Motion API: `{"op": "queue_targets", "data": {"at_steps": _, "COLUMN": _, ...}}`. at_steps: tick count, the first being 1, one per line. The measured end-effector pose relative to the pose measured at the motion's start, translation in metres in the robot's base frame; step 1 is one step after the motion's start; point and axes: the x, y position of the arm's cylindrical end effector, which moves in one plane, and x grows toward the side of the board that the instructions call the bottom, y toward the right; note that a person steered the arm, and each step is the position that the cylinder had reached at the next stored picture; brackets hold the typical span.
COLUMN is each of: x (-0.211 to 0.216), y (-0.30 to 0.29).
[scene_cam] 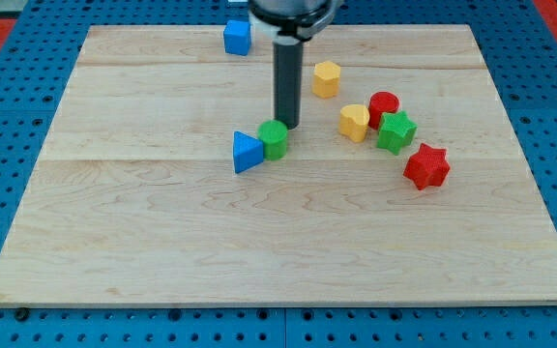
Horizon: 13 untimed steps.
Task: Slide the blue triangle to the left side of the board
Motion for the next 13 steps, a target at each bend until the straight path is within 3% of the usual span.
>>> {"op": "queue_targets", "data": {"at_steps": 2, "x": 0.030, "y": -0.017}}
{"op": "queue_targets", "data": {"at_steps": 4, "x": 0.014, "y": -0.015}}
{"op": "queue_targets", "data": {"at_steps": 5, "x": 0.060, "y": 0.040}}
{"op": "queue_targets", "data": {"at_steps": 8, "x": 0.048, "y": -0.099}}
{"op": "queue_targets", "data": {"at_steps": 9, "x": 0.051, "y": -0.106}}
{"op": "queue_targets", "data": {"at_steps": 10, "x": 0.012, "y": -0.136}}
{"op": "queue_targets", "data": {"at_steps": 13, "x": 0.057, "y": -0.169}}
